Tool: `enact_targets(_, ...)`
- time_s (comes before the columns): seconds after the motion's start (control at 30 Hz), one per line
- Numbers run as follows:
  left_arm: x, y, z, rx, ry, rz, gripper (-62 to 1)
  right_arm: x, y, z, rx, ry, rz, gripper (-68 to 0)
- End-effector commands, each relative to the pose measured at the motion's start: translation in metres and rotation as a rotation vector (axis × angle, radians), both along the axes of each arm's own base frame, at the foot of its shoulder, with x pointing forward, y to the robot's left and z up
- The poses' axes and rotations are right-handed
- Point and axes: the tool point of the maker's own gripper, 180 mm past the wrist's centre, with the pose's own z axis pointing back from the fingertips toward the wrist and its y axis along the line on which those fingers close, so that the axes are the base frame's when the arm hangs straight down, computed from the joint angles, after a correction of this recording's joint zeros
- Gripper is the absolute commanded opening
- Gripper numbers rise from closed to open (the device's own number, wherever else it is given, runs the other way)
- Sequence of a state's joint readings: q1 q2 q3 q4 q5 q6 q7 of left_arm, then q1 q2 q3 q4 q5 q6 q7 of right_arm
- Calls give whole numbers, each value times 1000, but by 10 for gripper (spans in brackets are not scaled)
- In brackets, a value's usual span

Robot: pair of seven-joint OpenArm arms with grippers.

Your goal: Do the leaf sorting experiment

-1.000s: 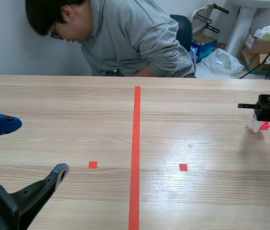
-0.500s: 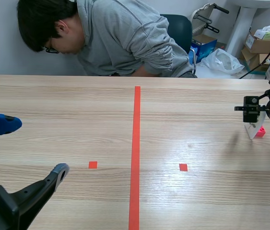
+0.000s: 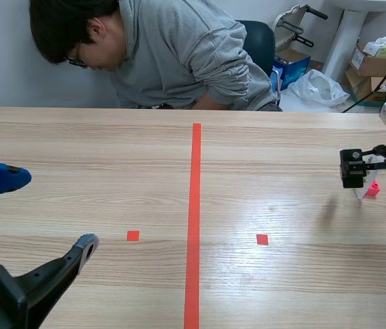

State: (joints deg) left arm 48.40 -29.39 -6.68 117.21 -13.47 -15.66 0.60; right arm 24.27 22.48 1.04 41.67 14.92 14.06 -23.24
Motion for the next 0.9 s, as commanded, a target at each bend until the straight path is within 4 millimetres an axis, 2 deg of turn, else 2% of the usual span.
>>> enact_targets(0.0,1,-1,4,-15,-13,0,14,-5,-19,24,-39,-57,16,-29)
enact_targets(0.13,1,-1,4,-15,-13,0,14,-34,-7,46,-24,-118,128,-29)
enact_targets(0.23,1,-1,4,-15,-14,0,14,-61,12,67,-6,-174,226,-29)
enact_targets(0.47,1,-1,4,-15,-14,0,14,-117,79,127,31,-327,504,-29)
enact_targets(0.6,1,-1,4,-16,-14,0,14,-145,120,155,97,-394,680,-29)
enact_targets(0.73,1,-1,4,-16,-14,0,14,-156,134,170,180,-430,689,-29)
enact_targets(0.87,1,-1,6,-26,-17,1,14,-165,135,166,193,-407,671,-29)
